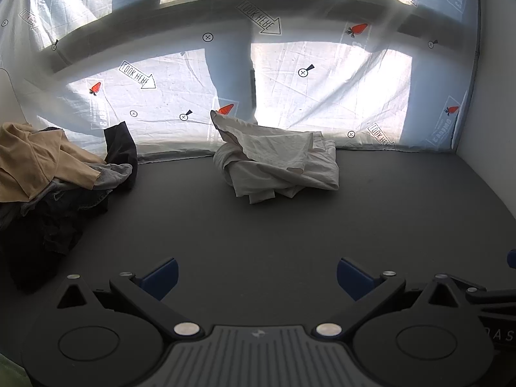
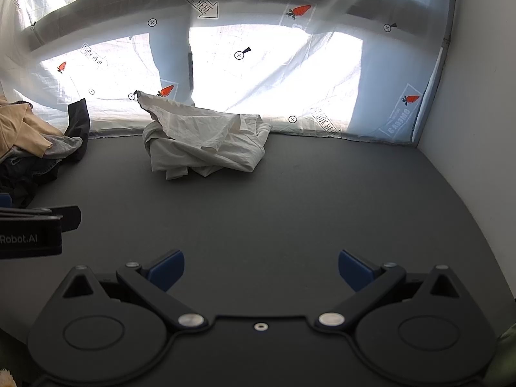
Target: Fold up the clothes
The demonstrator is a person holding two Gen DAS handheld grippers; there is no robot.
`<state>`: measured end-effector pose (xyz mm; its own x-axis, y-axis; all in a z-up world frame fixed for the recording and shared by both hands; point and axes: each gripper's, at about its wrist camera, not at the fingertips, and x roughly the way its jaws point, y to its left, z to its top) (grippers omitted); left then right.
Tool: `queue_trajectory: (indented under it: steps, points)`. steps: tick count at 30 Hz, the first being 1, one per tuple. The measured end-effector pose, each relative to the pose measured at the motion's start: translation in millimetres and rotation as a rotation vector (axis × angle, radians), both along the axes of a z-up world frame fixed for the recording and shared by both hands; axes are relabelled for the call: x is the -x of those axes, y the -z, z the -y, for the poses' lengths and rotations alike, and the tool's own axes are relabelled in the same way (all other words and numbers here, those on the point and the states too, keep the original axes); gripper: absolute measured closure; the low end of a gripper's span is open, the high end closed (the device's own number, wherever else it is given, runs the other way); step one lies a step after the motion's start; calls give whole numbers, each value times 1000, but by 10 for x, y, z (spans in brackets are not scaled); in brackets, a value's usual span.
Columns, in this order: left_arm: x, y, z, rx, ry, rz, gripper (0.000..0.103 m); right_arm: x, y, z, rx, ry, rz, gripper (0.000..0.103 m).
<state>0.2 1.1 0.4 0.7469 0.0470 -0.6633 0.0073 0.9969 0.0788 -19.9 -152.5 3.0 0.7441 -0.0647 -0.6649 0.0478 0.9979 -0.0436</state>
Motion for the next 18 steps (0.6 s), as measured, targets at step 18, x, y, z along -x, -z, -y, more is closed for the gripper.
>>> queue_trajectory:
  steps: [18]
  points:
    - [-36,21,-30,2,1,-7,0,-21,12,5,2,0,-1,0]
